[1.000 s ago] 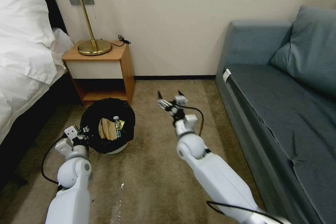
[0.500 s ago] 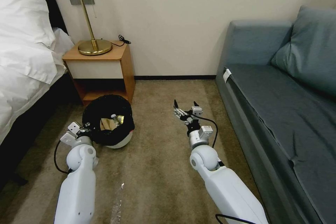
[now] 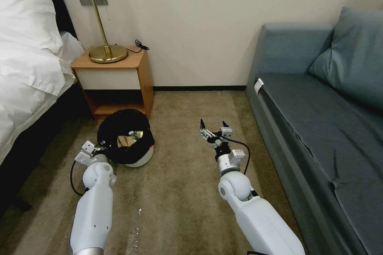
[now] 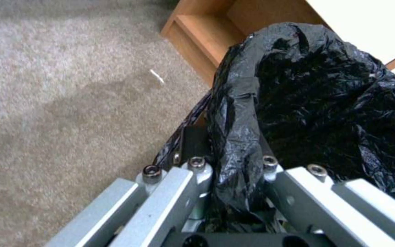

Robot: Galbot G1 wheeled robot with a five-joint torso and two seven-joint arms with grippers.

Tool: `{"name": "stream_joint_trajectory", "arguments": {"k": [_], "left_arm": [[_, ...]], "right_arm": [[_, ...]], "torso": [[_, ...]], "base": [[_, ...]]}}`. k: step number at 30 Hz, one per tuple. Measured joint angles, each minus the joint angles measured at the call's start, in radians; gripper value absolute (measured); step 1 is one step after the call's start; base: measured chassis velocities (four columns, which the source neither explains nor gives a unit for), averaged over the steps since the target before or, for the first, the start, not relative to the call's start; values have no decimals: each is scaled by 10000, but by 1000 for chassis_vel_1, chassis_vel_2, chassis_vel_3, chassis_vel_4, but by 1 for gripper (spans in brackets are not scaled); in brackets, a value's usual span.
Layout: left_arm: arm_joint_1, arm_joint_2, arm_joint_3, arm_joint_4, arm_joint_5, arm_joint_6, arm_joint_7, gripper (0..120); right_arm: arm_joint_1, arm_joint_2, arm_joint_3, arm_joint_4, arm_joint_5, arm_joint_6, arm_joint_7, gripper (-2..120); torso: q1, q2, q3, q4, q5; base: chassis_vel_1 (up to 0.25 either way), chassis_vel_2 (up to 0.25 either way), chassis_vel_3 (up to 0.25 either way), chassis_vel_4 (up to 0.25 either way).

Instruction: Pick up the trash bin, then pick up the garbage on the floor and place it into the trash bin.

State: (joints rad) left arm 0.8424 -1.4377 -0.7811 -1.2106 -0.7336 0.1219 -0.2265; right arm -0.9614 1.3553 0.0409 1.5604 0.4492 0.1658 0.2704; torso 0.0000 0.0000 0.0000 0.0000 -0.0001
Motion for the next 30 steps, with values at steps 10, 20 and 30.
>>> {"name": "stream_joint_trajectory", "arguments": {"k": [10,20,30], "left_arm": [[290,114,-7,-449,235,-25,211,23],[520,206,-52,-995,287,-13,93,55],[1498,444,-118,-2888,1046,118,226,94]], "right_arm": [[-91,30,75,42,-149,43,-28,100],[-171,87,-21,113,-288,43,-27,100],[-127,171,1,122,-531,43,6,100]], "torso": [[0,0,-1,0,1],[0,1,-1,0,1],[0,0,-1,0,1]], "base": [[0,0,0,0],[0,0,0,0],[0,0,0,0]]}}
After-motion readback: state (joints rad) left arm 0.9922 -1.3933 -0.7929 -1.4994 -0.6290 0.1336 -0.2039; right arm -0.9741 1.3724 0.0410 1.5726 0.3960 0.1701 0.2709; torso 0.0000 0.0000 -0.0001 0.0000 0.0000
